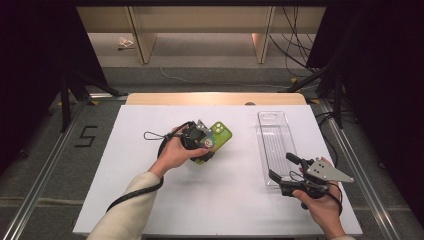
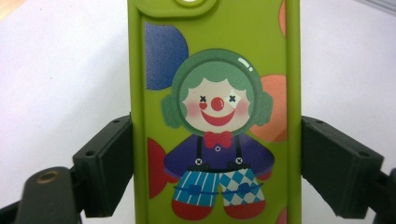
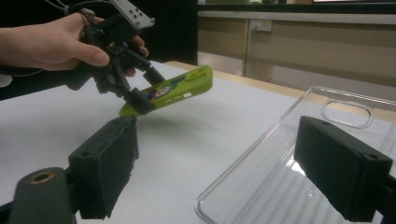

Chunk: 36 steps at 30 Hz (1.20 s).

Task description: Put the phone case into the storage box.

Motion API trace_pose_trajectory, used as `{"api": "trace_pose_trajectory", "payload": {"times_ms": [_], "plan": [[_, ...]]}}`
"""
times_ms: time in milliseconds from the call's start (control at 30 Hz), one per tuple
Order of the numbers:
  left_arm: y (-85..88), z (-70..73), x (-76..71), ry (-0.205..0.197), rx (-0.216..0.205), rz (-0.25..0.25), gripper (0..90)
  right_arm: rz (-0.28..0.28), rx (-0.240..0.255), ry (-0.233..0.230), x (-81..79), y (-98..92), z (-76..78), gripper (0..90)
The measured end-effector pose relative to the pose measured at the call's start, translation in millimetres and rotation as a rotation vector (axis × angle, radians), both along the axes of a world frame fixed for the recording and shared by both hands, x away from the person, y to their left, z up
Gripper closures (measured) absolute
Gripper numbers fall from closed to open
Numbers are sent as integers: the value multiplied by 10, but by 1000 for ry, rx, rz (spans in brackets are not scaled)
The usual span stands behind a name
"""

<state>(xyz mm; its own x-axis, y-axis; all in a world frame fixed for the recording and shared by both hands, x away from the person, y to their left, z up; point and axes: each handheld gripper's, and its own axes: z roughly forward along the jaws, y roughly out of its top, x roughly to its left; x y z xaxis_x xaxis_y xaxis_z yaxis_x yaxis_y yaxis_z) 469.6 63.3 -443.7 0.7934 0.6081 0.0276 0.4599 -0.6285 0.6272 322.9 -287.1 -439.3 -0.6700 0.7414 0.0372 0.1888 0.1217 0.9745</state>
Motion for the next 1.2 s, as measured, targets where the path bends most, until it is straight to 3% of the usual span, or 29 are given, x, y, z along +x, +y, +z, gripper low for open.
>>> {"api": "trace_pose_trajectory", "payload": {"times_ms": [433,1200], "plan": [[111,15,-172,-59,-68,58,163,-2,-4,3,1,8,-1,148],[298,23,-566,-151,-146,76,163,-1,-9,0,7,30,11,148]]}}
